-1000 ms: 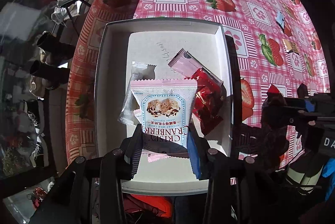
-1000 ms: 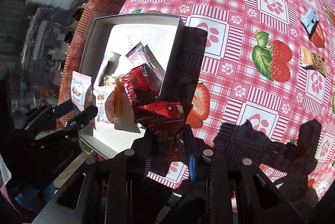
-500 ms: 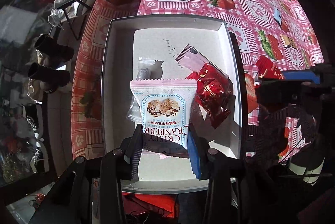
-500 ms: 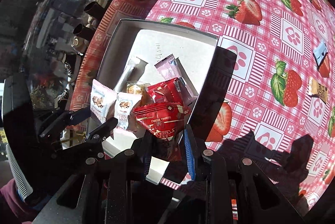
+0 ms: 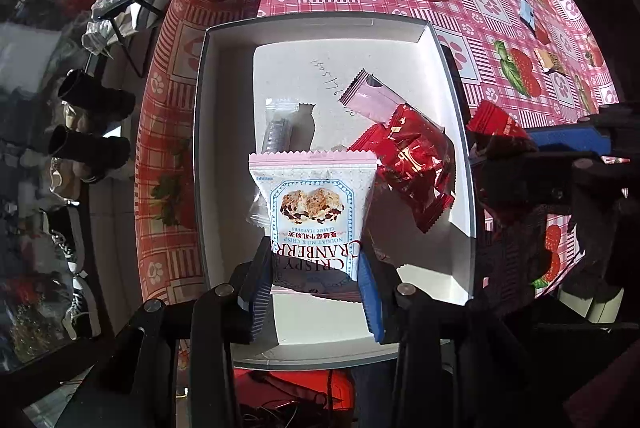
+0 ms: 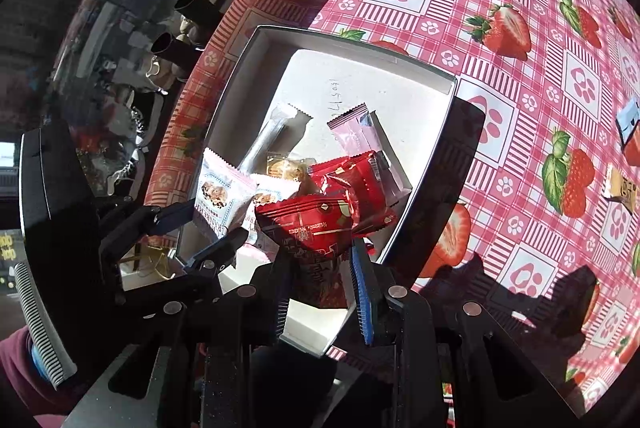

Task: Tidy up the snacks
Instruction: 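Lower both held packets into the white box, then open both tools to release the packets into the box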

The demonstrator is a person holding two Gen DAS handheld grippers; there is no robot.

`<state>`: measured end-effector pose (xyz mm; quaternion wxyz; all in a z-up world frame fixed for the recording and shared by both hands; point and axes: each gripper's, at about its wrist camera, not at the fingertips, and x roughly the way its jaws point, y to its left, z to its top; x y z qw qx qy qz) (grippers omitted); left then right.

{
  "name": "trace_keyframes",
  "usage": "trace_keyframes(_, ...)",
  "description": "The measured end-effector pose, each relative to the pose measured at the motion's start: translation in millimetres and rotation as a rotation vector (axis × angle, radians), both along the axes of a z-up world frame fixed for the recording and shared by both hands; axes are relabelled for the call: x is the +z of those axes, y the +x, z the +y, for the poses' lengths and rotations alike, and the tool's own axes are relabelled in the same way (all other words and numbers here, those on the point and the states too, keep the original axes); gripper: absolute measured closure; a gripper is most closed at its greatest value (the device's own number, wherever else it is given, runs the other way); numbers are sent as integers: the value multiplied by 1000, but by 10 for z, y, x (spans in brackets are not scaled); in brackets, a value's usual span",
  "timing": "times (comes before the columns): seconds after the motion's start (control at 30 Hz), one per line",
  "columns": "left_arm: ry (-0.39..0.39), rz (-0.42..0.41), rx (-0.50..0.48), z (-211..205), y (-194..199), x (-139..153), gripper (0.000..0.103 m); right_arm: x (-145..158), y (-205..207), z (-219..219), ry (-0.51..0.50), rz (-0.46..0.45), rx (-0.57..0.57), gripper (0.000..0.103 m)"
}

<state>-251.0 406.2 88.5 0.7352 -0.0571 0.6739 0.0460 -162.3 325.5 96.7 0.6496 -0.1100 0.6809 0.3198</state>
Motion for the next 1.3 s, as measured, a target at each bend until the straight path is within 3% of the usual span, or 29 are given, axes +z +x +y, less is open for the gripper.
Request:
trace_keyframes(0.33,-18,14,1,-1,23,-58,60,-73,40,-36,-15,34,-16,74)
trace_keyframes(0.83,-27,94,23,63,-155,-326,60,-404,-137,105,-44,138,53,74)
trace_keyframes(1.3,-24,124,33,141,-252,-492,60,-472,-253,201,-63,148,83,74)
